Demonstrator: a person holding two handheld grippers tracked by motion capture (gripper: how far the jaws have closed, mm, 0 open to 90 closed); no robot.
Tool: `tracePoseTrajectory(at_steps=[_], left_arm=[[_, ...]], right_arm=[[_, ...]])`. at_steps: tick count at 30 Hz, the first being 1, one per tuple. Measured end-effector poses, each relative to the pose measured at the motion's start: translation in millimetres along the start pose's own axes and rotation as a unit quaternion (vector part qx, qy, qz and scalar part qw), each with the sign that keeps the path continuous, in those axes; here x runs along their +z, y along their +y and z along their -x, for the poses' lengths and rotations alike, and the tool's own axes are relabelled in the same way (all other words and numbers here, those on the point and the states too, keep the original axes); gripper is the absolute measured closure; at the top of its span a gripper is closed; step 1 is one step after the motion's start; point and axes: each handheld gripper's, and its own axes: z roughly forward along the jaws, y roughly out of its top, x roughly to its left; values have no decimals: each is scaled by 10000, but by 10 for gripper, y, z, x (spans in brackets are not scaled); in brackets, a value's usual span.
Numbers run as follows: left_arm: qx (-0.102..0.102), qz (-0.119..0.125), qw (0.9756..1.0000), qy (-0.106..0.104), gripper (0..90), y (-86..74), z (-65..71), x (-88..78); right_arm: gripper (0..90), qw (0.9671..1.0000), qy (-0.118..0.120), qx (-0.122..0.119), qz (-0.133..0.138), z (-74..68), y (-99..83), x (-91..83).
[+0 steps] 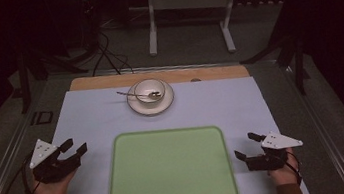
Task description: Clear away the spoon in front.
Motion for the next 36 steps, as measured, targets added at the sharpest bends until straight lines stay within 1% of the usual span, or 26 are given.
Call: tracePoseTrajectory(at_steps=[5,6,8,11,12,17,20,28,36], left_arm=[[69,36,10000,-43,438,78,34,29],[116,70,9999,-56,438,123,48,37],[143,105,9998,-80,436,170,63,47],[172,129,9997,-104,435,213,82,64],[223,135,9996,-113,433,253,97,86],[255,171,9994,-163,431,324,124,135],[282,202,9992,-215,431,398,154,183],[390,214,9987,-248,431,522,197,268],[433,226,9984,-268,430,627,226,366]], right_arm=[[155,10000,-8,15,5,4,0,-5],[155,10000,-11,12,5,5,0,-7],[155,10000,-9,23,0,6,0,-8],[155,10000,-4,18,-4,8,-1,-4],[155,10000,7,9,-9,7,-1,-1],[155,10000,0,23,-9,10,-2,-1],[155,10000,1,28,-8,11,-3,-3],[155,10000,3,32,-12,14,-3,-1],[155,10000,-3,31,-10,15,-3,-4]])
